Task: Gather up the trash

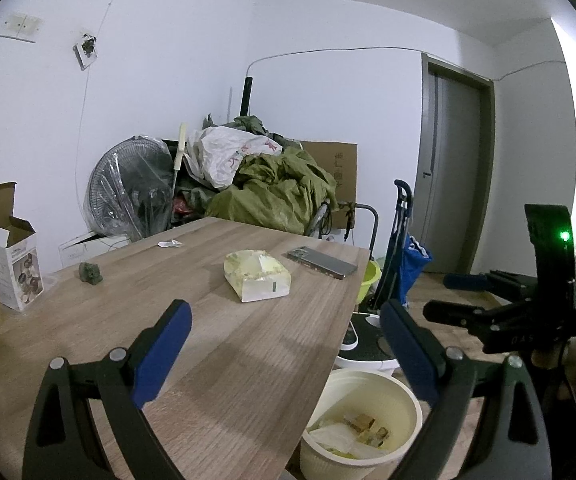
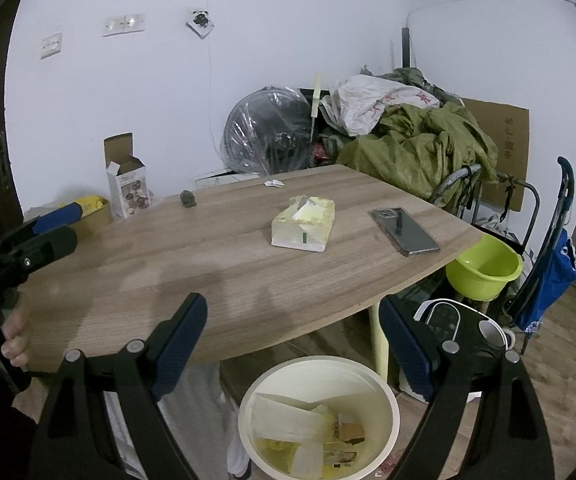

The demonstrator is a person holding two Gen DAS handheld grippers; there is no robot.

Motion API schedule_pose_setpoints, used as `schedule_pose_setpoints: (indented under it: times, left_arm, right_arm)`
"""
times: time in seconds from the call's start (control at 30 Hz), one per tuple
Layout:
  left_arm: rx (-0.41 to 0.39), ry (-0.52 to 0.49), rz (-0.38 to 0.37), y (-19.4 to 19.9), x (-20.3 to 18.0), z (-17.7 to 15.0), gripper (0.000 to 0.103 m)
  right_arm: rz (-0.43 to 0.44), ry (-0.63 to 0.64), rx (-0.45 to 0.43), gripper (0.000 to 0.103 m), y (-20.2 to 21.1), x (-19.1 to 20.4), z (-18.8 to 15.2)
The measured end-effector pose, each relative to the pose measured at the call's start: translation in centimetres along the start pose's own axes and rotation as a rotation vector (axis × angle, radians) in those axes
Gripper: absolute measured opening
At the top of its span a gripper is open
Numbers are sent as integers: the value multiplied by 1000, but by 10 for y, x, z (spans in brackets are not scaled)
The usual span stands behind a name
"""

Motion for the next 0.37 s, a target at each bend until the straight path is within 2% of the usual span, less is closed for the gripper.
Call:
schedule_pose_setpoints:
  times: [0.37]
  left_arm:
    - [-3, -3, -22, 3, -2, 0, 95]
  right_arm:
    - [1, 3, 1, 87, -1, 0, 1]
Point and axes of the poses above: each gripper's, at about its wrist camera, not at the fingertips, and y roughly against the way its jaws point, x to its left, z to its top, the point moved 5 cm from there along -y, roughly the way its jaws point, and after that the axes turned 11 degrees about x, right-handed, at the moved point
